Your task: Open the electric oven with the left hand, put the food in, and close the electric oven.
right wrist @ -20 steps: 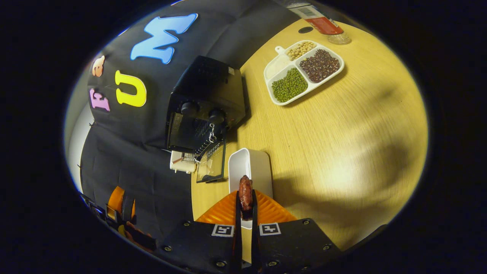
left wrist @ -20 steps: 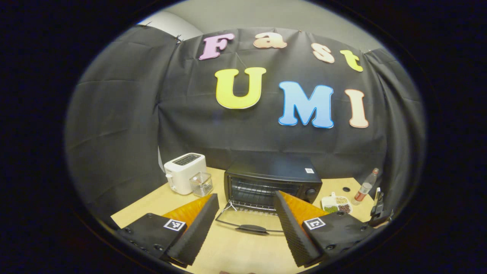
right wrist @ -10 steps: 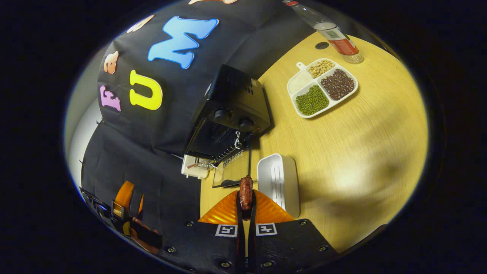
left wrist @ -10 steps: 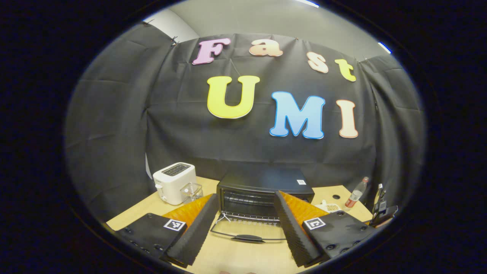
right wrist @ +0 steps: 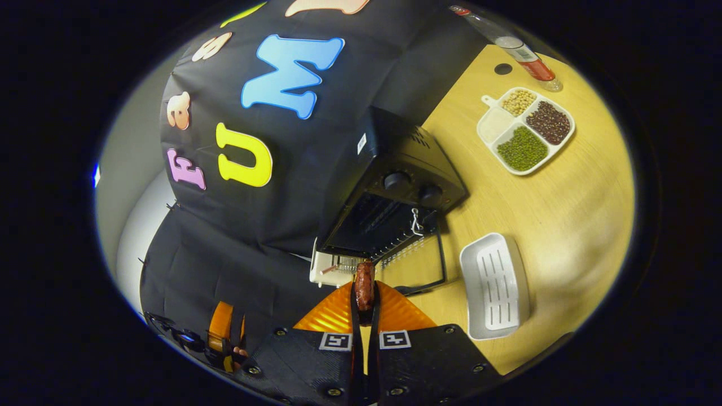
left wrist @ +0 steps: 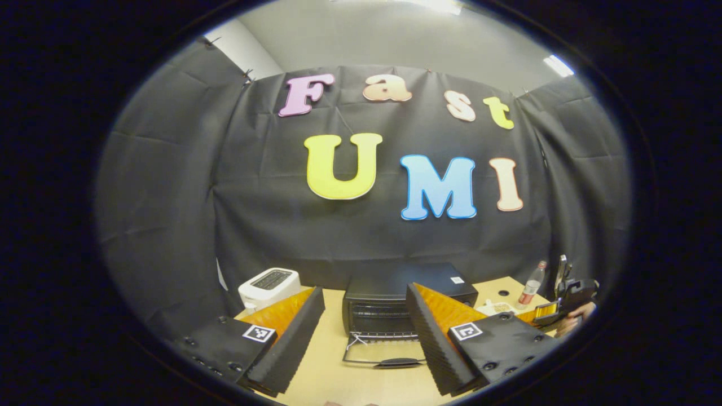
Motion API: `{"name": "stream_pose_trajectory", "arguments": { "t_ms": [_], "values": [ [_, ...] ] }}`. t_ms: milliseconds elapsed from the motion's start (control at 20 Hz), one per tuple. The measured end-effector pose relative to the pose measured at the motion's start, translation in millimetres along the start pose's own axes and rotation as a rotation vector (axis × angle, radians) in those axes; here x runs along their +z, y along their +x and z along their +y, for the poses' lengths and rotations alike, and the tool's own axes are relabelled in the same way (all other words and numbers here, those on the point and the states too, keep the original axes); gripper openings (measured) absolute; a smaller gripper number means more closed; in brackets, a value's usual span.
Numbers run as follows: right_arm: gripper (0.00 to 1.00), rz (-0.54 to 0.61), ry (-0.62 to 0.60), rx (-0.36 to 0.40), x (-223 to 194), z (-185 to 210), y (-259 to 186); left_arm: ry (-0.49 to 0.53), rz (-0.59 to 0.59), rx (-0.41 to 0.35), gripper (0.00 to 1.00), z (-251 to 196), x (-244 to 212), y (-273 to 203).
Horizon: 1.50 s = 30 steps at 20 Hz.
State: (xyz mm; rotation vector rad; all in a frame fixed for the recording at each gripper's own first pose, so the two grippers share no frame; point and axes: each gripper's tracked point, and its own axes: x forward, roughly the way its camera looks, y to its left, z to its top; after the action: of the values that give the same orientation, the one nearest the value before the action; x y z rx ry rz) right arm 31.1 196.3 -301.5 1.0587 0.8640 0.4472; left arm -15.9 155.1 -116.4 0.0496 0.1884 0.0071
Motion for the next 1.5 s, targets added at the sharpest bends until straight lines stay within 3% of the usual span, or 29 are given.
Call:
{"name": "stream_pose_trajectory", "arguments": {
  "t_ms": [200,450,950,1250,1350,1450,1500],
  "values": [
    [0.03,-0.029,0.046,0.038,1,16,39,-0.005,0.004,0.008,0.97,29,2,-9],
    [0.03,-0.032,0.090,0.002,-8,9,107,-0.028,0.022,0.053,0.98,83,-1,-15],
    [0.03,-0.227,0.195,-0.052,31,-12,211,-0.036,0.068,0.139,0.97,164,-17,-10],
    [0.04,-0.342,0.269,-0.132,47,-31,221,-0.036,0.075,0.138,0.96,177,-20,-2],
    [0.06,-0.340,0.233,-0.205,46,-36,222,-0.043,0.072,0.128,0.96,175,-22,3],
    [0.17,-0.342,0.151,-0.314,44,-47,213,-0.042,0.070,0.126,0.97,174,-25,8],
    [0.29,-0.344,0.123,-0.335,44,-48,208,-0.045,0.070,0.123,0.97,173,-25,9]
  ]
}}
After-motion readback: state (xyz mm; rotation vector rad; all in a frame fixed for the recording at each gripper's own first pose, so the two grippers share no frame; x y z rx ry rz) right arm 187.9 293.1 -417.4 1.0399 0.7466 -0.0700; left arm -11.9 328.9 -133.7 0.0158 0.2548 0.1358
